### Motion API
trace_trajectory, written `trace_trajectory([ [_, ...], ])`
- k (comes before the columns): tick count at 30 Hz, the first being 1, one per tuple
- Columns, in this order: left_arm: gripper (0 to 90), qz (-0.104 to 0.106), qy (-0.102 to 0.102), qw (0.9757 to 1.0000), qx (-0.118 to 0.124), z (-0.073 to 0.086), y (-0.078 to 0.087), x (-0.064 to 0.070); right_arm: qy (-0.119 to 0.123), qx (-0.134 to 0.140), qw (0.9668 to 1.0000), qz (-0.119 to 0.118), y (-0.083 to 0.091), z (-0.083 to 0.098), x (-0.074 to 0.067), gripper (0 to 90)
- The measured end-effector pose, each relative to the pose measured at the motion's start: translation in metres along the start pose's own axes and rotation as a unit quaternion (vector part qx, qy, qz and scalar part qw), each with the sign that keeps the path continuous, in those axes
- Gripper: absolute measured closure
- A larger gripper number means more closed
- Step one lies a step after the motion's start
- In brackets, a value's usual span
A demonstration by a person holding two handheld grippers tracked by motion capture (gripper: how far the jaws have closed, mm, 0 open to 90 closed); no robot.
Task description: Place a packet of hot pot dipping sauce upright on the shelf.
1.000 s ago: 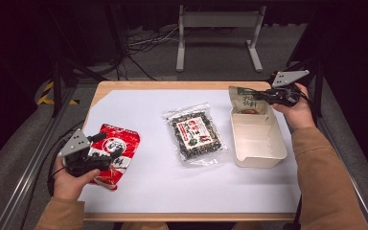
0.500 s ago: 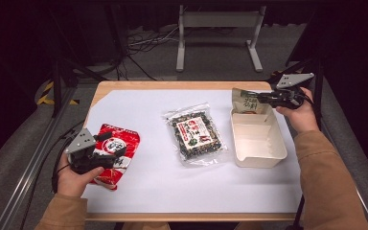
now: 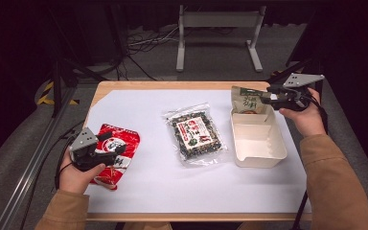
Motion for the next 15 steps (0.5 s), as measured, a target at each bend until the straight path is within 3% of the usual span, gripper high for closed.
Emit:
trace_trajectory([
  [3,20.8,0.014,0.019,0.9996,-0.013,0.000,-0.002,-0.004,0.005,0.003,0.9997,0.022,0.009,-0.003,-0.003,47.9],
  [9,12.4,0.008,0.013,0.9997,-0.020,-0.002,-0.003,-0.005,0.007,0.013,0.9991,0.040,0.025,-0.005,-0.012,46.0],
  [12,7.5,0.015,0.008,0.9995,-0.026,-0.003,-0.001,-0.005,0.009,0.023,0.9989,0.040,0.032,-0.007,-0.020,45.6],
  [15,5.7,0.013,0.002,0.9994,-0.033,-0.004,0.001,-0.007,-0.005,0.043,0.9989,0.021,0.040,-0.010,-0.032,45.6],
])
Point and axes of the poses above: each handheld gripper's, and its own axes: y roughly backward along the jaws, z roughly out of its underside, x roughly to its right, the point moved 1 cm from there along -y, roughly forward along the jaws, and after that the axes turned 6 degrees about -x, right-handed, at the moved point
